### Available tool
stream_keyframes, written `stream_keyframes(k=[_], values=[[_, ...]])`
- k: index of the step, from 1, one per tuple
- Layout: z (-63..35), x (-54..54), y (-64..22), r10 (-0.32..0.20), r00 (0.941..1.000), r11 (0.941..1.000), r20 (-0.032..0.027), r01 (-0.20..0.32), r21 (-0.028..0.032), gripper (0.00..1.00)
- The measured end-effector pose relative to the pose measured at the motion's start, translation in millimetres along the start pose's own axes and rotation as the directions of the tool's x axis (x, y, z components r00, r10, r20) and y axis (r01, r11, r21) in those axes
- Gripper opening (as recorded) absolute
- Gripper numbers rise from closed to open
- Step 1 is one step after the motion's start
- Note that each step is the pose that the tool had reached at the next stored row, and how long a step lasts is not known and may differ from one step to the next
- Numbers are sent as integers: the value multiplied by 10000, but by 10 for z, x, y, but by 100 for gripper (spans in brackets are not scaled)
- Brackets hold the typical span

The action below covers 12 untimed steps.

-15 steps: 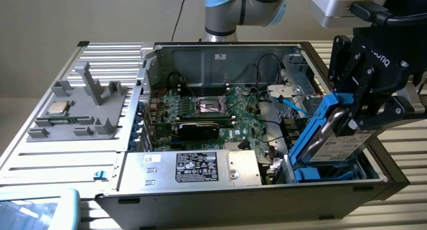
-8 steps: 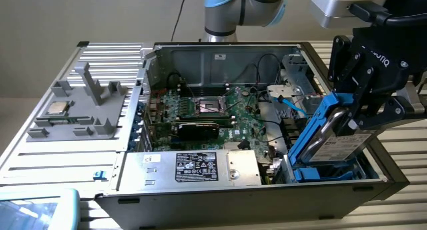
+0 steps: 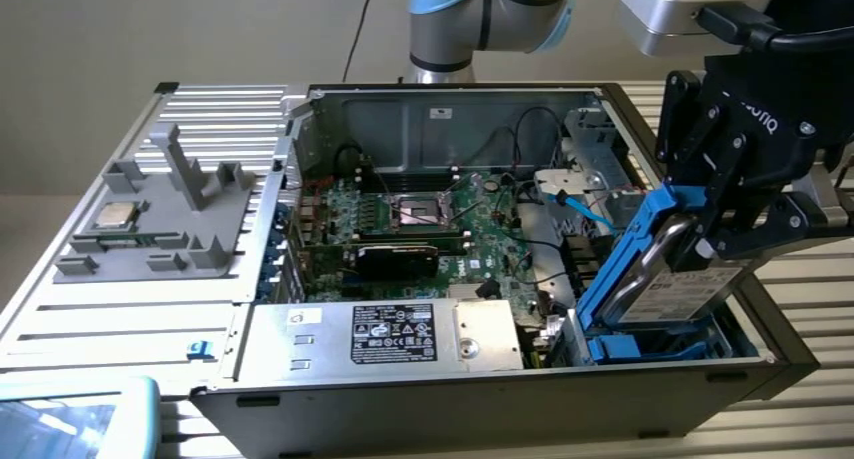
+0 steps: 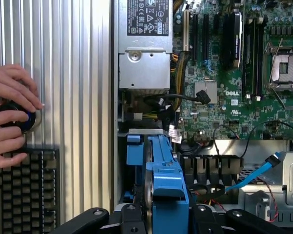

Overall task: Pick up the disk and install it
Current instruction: 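Insert the disk into the insertion slot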

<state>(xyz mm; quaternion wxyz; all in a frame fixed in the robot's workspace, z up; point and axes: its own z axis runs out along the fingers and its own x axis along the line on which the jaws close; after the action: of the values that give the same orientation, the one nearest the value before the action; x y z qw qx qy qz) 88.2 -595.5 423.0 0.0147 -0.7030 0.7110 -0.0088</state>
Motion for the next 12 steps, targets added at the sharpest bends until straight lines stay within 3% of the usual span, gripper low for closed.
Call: stream_keyframes(k=[8,12], values=[[2,0,1,-1,10000,10000,1,1,13,37],[10,0,7,-1,10000,10000,1,1,53,37]])
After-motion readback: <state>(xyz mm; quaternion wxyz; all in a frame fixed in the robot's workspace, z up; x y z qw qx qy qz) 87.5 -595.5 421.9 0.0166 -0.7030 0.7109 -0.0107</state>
